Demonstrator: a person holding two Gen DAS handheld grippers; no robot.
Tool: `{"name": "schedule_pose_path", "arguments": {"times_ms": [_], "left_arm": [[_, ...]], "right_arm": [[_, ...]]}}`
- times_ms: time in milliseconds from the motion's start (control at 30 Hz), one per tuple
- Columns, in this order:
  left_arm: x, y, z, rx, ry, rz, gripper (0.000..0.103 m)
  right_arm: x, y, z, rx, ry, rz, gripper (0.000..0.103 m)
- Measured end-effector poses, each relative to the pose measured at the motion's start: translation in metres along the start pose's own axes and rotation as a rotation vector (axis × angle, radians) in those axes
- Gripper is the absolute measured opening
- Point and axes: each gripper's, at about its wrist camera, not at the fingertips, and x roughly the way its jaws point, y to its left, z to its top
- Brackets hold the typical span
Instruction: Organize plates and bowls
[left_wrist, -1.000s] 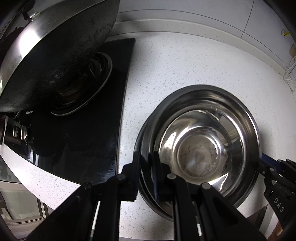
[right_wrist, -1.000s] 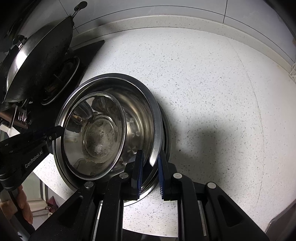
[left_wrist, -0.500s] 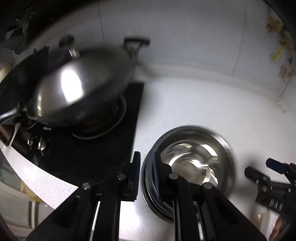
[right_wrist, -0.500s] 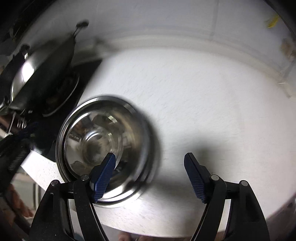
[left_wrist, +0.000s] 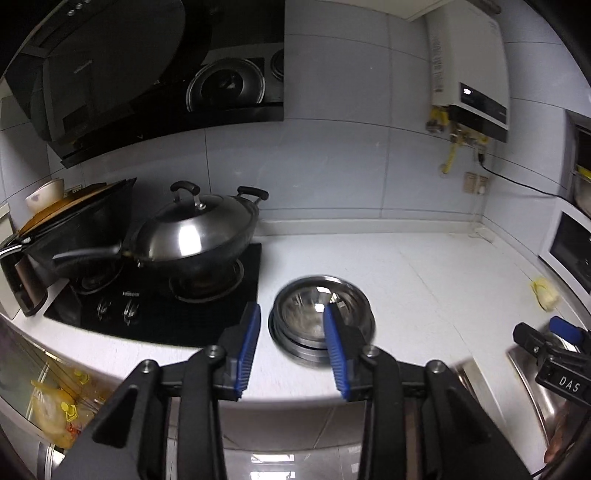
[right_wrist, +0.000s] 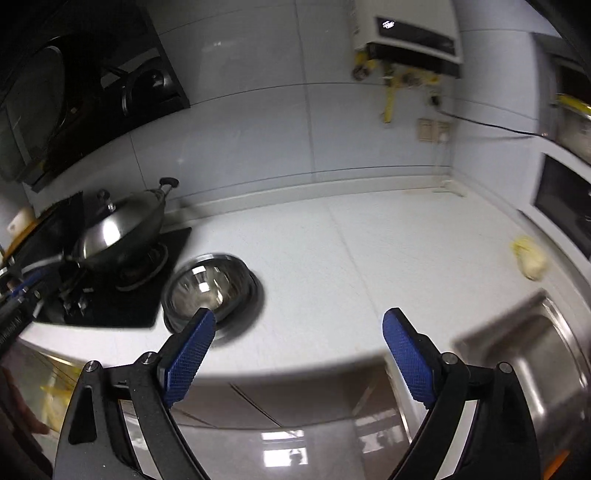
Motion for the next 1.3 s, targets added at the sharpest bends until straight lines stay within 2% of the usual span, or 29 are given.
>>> {"name": "schedule_pose_path", "arguments": {"times_ms": [167,267,533,900,1100,1300], "left_arm": [[-0.036,-0.010,-0.030,0.032,0.014,-0.037,0.034],[-0.055,-0.013,-0.037,0.044,-0.013,-0.031,0.034],[-0.094,-0.009,-0.034,-0.015,-0.079,0.013,0.034],[-0.106,-0.008,-0.041,0.012,-0.072,0.048,0.034],[-0.105,-0.005,-0.045,0.045,-0.061,0.144,0.034],[-0.099,0.003,-0.045,0.024,-0.036,0.152,0.034]], "right_arm": [[-0.035,-0.009,-0.036,0.030,-0.034,-0.065,0.089],[-0.046,-0.015,-0.042,0.041,-0.037,-0.070,0.089],[-0.087,-0.021,-0.049,0.024,-0.096,-0.037,0.089],[-0.095,-0.016,-0.062,0.027,-0.083,-0.013,0.089],[-0.095,-0.008,-0.069,0.015,-0.075,-0.014,0.089],[-0.094,0.000,-0.068,-0.006,-0.072,-0.009,0.089]]}}
